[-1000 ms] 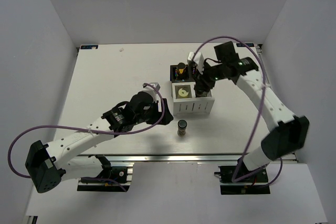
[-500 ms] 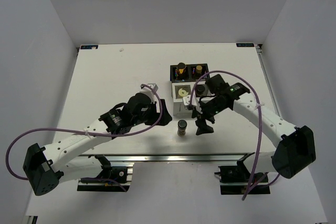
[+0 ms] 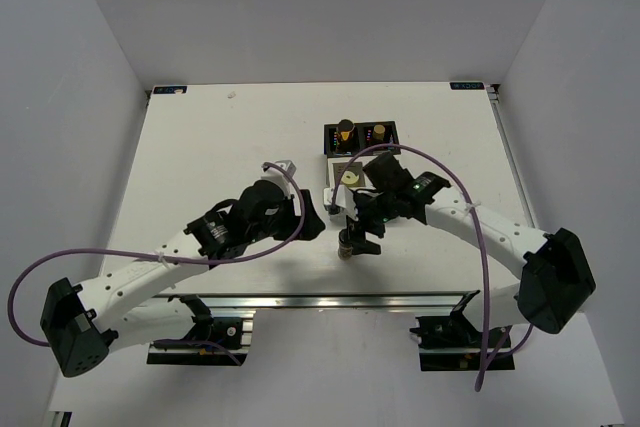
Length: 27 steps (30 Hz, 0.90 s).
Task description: Organize the condiment bottles
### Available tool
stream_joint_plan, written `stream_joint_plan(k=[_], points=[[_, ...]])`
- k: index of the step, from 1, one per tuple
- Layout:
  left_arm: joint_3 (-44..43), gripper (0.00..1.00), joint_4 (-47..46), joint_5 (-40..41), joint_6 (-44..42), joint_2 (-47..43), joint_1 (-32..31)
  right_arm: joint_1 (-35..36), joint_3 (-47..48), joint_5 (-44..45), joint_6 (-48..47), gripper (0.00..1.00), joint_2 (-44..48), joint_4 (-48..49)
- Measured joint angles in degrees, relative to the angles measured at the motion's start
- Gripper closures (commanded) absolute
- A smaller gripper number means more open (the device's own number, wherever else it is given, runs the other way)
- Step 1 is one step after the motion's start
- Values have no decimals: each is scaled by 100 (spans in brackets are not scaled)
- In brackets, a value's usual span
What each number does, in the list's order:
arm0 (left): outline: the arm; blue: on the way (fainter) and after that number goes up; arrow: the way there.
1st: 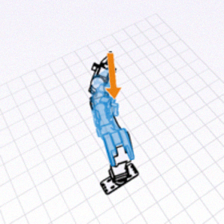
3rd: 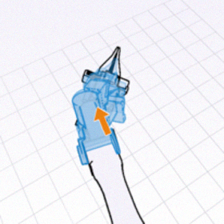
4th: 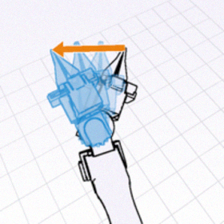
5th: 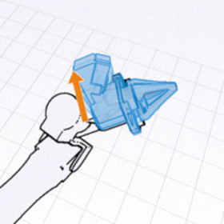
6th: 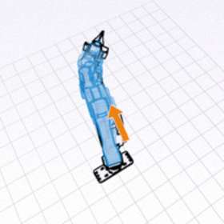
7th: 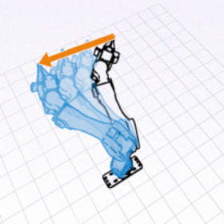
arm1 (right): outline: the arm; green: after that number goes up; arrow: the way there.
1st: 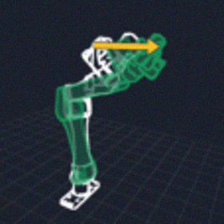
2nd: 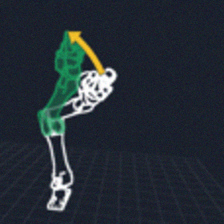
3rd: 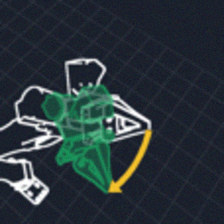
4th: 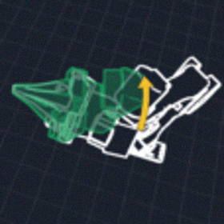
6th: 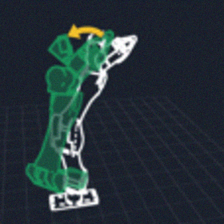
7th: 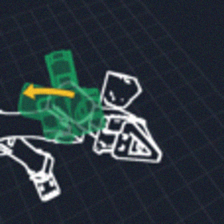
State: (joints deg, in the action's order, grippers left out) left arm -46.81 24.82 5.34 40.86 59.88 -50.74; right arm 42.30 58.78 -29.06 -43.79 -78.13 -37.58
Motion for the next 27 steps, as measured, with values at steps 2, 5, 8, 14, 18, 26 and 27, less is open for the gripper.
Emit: stream_joint_plan(k=[2, 5, 8, 14, 18, 26, 27], points=[[9, 14, 4, 13, 15, -28, 0, 138, 0, 114, 155, 11, -94, 166], [35, 14, 9, 22, 35, -74, 0, 251, 0, 219, 319, 15, -219, 345], [61, 14, 26, 26, 66, -103, 0, 313, 0, 278, 442, 21, -354, 466], [275, 14, 107, 133, 177, -315, 0, 348, -9, 302, 529, 32, -455, 525], [389, 15, 146, 232, 269, -459, 0, 361, -52, 299, 568, 38, -457, 568], [625, 15, 214, 330, 380, -575, 0, 363, -94, 297, 557, 56, -452, 610], [625, 15, 212, 339, 389, -577, 0, 365, -96, 295, 562, 59, -444, 605]])
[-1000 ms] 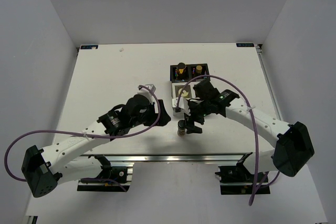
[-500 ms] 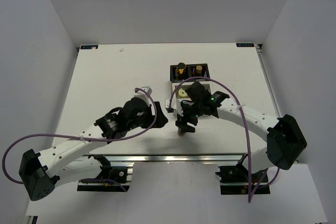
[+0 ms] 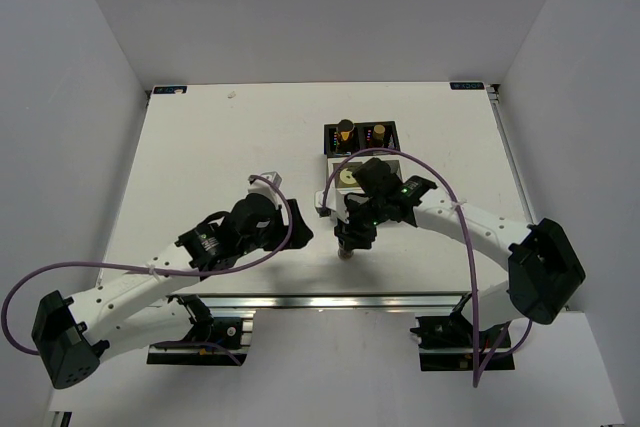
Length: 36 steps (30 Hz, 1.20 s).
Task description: Organize the condiment bottles
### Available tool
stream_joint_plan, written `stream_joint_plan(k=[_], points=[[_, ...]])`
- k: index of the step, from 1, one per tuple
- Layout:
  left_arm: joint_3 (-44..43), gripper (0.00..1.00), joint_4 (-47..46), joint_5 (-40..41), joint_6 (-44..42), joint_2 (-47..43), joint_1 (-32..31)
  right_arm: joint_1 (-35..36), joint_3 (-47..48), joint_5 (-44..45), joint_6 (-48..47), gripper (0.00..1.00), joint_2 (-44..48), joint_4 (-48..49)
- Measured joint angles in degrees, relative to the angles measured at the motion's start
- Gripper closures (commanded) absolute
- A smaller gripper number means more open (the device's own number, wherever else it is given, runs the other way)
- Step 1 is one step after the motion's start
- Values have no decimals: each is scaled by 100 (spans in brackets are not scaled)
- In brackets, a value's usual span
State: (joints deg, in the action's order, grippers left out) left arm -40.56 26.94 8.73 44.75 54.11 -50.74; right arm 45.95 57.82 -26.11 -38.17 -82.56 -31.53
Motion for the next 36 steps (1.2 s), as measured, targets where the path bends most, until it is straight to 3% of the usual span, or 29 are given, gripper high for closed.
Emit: stream_joint_plan(k=[3, 4, 5, 13, 25, 36], points=[[22, 15, 0, 35, 22, -35, 0, 0, -37, -2, -17, 72, 50, -4], [39, 15, -2, 46, 31, -55, 0, 0, -48, -2, -17, 93, 74, -15], [55, 15, 0, 52, 33, -70, 0, 0, -52, -9, -17, 100, 101, -37], [79, 15, -2, 109, 48, -114, 0, -33, 94, -142, 26, 100, 610, -483], [188, 15, -94, 109, 50, -109, 0, -339, 1379, -151, 535, 100, 1652, -1104], [195, 15, -247, 103, -42, -26, 0, -2402, 1945, 118, 1062, 100, 1141, -1108]])
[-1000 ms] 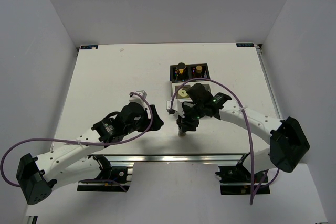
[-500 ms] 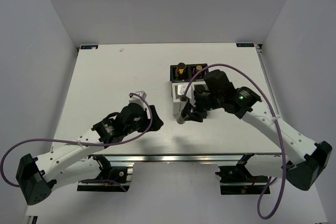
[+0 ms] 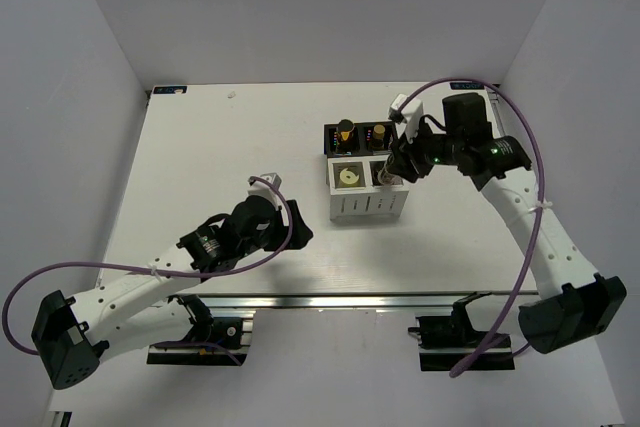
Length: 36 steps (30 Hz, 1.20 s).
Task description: Organize the condiment bottles
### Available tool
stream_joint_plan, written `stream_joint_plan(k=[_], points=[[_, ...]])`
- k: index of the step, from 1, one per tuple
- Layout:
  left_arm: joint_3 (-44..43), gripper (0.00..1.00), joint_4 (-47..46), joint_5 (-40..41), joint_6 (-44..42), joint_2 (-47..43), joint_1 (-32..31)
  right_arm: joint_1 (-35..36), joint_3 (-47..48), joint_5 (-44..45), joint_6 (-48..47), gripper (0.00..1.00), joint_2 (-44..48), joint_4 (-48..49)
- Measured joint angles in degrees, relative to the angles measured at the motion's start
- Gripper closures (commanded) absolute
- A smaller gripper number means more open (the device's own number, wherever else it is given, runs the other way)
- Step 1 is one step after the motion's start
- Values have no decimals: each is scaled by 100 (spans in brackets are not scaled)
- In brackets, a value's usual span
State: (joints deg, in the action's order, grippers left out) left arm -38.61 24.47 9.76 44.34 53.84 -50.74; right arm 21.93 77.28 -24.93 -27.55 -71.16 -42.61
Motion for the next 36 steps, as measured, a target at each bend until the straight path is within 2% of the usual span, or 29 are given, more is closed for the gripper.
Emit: stream_joint_plan(k=[14, 36], points=[[212, 15, -98, -9, 7, -155, 0, -579, 39, 48, -9, 100, -588, 116], [236, 15, -103, -13, 7, -63, 0, -590, 210, -146, -647, 100, -876, -90]])
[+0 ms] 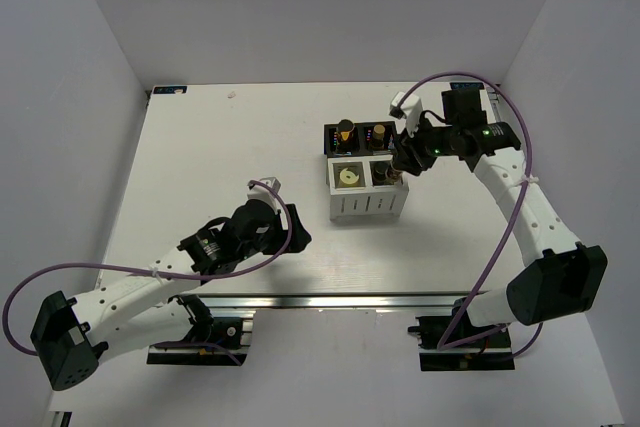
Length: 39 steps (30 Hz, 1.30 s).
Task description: Organize the condiment bottles
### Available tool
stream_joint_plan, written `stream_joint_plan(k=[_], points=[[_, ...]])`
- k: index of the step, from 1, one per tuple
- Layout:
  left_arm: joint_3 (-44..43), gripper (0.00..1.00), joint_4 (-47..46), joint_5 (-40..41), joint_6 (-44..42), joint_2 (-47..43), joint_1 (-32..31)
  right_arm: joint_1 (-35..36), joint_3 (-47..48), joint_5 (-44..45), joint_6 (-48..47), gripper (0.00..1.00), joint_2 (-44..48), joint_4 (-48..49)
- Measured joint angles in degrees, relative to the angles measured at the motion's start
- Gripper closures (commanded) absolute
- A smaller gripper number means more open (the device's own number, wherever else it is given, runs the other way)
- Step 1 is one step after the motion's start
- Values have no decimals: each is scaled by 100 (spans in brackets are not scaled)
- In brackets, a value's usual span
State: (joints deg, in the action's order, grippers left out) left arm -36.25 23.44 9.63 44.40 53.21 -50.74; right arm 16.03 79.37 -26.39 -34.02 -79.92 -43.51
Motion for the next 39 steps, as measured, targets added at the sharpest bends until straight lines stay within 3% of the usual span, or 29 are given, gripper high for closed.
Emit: stream_joint_plan(k=[17, 39], points=[[0, 15, 0, 0, 0, 0, 0, 0, -17, -341, -695, 100, 0, -321], [0, 14, -2, 0, 0, 0, 0, 7, 326, -11, -693, 100, -4, -492]])
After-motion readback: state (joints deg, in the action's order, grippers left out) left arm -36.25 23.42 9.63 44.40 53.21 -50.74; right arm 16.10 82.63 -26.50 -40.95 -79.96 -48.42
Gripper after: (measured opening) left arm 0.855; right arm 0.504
